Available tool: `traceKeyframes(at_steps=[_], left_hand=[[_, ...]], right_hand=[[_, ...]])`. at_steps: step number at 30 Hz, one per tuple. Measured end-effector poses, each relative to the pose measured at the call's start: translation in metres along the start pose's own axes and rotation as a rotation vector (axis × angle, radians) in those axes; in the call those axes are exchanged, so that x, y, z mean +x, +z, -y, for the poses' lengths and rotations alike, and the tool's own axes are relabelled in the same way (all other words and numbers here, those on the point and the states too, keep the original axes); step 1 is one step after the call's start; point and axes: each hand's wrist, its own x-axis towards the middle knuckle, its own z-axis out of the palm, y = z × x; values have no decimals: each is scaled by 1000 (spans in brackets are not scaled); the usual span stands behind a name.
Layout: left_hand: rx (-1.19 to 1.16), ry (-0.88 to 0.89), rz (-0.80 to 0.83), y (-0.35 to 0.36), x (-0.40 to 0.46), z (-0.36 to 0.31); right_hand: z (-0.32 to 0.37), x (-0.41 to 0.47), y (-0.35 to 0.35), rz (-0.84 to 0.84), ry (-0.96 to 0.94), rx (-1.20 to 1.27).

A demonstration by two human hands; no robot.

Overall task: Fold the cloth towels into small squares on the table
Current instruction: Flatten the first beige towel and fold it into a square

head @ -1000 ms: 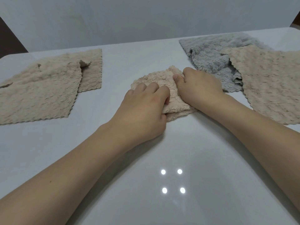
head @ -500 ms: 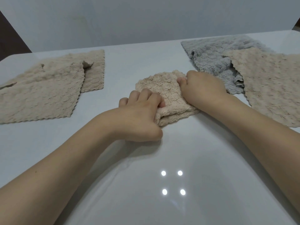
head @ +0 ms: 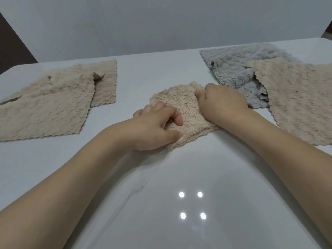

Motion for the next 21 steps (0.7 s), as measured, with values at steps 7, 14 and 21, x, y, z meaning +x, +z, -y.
traceKeyframes(at_steps=[7,14,21], left_hand=[[-13,-3,115,-6,-3,5],[-343,-31,126,-10,-1,8],[-468,-139,-14,-3,-21,-11]], right_hand=[[-1,1,0,8,5,18],[-1,-1,-2,30,32,58],[3,-37,-29,291,97,117]])
